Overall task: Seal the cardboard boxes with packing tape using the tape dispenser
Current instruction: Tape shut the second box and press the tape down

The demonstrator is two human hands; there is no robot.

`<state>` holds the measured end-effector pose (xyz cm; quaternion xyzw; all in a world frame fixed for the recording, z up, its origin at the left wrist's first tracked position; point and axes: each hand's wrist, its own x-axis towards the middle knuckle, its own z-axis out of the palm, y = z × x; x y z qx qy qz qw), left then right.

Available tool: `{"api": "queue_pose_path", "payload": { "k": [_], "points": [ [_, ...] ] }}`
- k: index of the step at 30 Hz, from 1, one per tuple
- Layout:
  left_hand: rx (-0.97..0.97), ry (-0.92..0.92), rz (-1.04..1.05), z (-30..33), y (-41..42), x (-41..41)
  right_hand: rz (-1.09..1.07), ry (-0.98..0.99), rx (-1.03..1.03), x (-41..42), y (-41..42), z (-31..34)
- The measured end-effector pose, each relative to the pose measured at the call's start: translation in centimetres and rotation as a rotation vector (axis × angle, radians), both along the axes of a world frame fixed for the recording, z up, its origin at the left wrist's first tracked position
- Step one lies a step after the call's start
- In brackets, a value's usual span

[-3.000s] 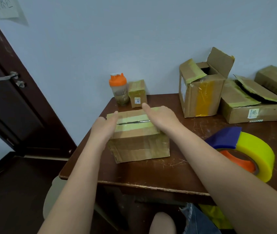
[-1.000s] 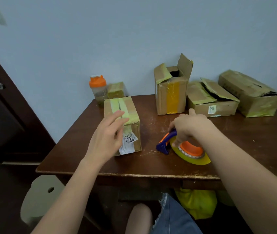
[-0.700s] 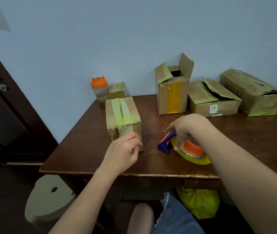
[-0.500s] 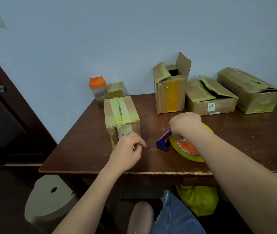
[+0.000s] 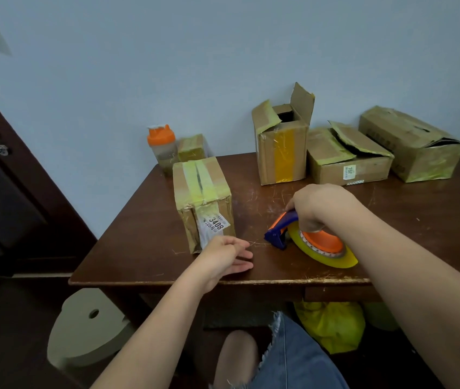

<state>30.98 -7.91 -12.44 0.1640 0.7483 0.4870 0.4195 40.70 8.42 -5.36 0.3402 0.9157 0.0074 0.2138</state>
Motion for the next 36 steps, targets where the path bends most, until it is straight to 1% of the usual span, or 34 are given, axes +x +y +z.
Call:
{"api": "queue_pose_path", "payload": {
  "k": [5,8,12,15,17,19,26,30,36],
  "points": [
    [0.03,-0.194,0.052,-0.1,0.9,-0.4,0.049,0.023,-0.005,1.2,-0.5,2.3],
    [0.051,-0.378,0.058,0.1,2.2,0.1,0.119,0.093,0.027,2.8,-0.9,4.6],
    [0.165,-0.67,0.068,0.3,4.0,0.8,0.177,0.196,-0.017,4.8,-1.2,5.9],
    [0.312,-0.787,0.107,0.7,4.5,1.2,0.201,0.271,-0.062,5.9,-1.0,6.2],
    [0.396,-0.793,0.15,1.1,4.5,1.2,0.221,0.314,-0.084,6.6,-0.8,6.2],
    [0.43,-0.755,0.176,1.5,4.2,1.1,0.228,0.353,-0.113,7.0,-0.4,6.2],
    [0.461,-0.646,0.189,2.6,2.7,0.8,0.239,0.447,-0.18,7.6,0.0,6.1],
    [0.477,-0.651,0.192,2.7,2.1,0.7,0.278,0.479,-0.231,7.5,0.2,5.7],
    [0.469,-0.596,0.261,2.8,0.7,-0.3,0.321,0.525,-0.29,6.4,0.8,4.2]
  ]
}}
